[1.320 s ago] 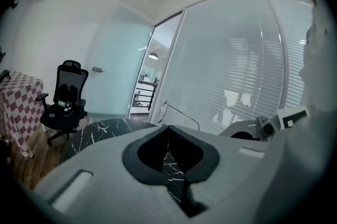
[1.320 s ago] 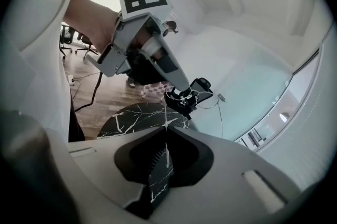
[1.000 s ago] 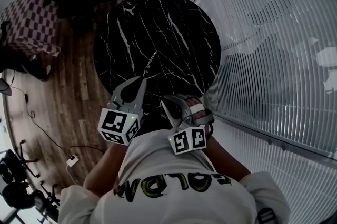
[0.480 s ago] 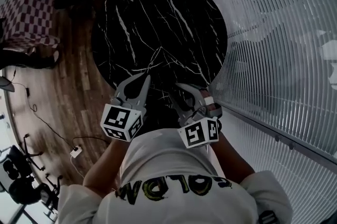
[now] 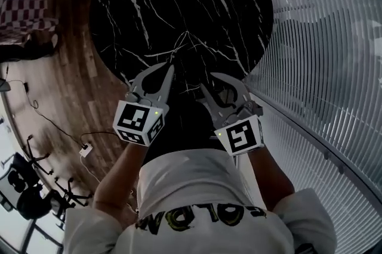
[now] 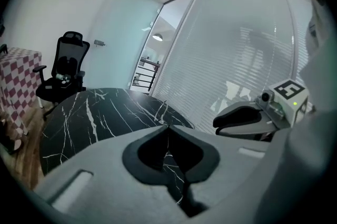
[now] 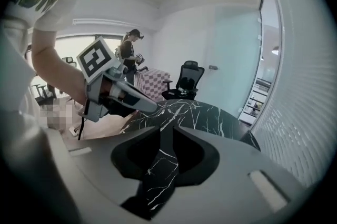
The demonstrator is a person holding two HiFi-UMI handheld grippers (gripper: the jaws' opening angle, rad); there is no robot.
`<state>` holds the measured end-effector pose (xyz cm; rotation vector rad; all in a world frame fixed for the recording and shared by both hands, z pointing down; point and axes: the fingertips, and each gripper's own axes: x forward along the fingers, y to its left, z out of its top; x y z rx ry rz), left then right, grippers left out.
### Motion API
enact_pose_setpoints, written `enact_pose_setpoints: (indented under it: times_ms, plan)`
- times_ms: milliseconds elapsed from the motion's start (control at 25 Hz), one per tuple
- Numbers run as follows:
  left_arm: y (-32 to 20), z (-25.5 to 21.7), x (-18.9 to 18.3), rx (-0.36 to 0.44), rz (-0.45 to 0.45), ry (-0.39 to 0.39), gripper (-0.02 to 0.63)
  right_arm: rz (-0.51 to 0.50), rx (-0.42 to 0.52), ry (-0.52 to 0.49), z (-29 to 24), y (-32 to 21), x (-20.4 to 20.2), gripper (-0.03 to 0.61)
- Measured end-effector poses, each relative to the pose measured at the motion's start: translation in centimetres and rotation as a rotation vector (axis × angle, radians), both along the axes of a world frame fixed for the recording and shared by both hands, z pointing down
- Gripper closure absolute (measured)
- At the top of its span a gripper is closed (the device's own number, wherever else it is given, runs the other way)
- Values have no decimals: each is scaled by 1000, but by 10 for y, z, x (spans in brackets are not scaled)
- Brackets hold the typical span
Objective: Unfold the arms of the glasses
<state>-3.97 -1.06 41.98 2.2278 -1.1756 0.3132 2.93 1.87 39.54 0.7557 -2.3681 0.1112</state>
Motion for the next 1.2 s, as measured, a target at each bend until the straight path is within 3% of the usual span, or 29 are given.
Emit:
enact_pose_setpoints:
  times_ms: [120, 360, 840, 1200]
  plan:
    - [-10, 26, 0, 0, -3, 7, 609, 11, -13, -33, 19, -11, 1, 505]
    - [-19, 83, 3, -18, -6, 8, 609, 110, -106, -212, 57, -15, 5, 519]
    - [-24, 166, 5, -80, -2, -2, 609, 210, -179, -236, 113, -20, 18, 523]
    - [-26, 193, 4, -48, -8, -51, 606, 223, -207, -218, 135, -9, 27, 525]
